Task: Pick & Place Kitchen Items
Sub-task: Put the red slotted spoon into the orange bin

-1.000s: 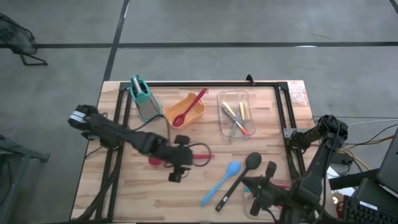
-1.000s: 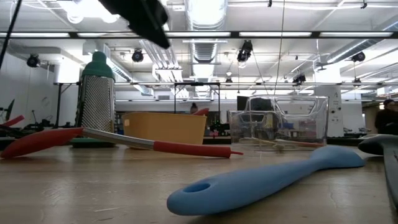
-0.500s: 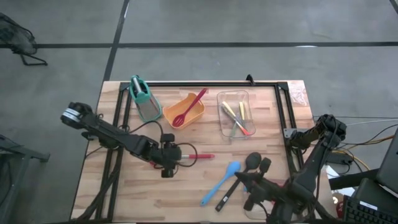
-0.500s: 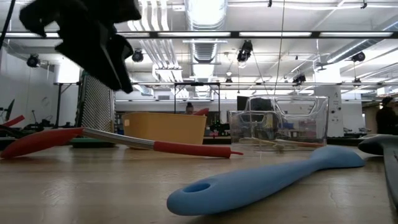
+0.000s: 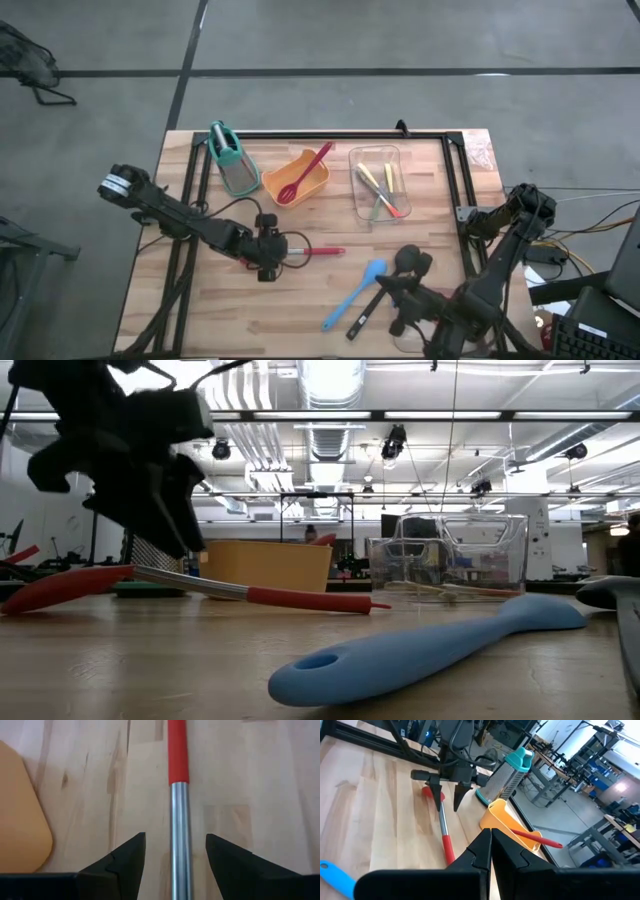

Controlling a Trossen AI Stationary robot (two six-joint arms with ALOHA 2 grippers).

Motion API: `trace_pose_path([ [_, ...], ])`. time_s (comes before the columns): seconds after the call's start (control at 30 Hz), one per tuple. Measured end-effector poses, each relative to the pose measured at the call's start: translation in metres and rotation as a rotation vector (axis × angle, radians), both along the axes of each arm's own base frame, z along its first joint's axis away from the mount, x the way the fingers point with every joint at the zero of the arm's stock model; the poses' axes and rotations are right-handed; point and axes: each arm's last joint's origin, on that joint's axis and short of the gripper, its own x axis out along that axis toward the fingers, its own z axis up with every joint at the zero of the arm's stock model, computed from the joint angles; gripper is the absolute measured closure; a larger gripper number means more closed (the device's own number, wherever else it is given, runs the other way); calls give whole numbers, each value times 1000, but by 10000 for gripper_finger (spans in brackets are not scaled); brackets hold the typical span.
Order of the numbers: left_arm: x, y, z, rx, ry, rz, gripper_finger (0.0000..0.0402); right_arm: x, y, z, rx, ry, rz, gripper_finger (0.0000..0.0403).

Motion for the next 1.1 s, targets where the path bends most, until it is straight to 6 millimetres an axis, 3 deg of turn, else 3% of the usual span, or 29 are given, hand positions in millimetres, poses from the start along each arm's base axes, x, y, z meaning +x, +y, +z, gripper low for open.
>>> trace_pose_path([
  [0.33, -6, 8, -19, -18, 13, 22, 188, 8, -7, -2, 38, 6, -30, 394],
  [0.63, -11, 10, -27, -56, 26, 24, 203, 27, -20, -18, 207, 192, 37, 394],
  [1.1, -10, 9, -28, -74, 22, 2, 261, 68, -35, -41, 307, 271, 461, 394],
])
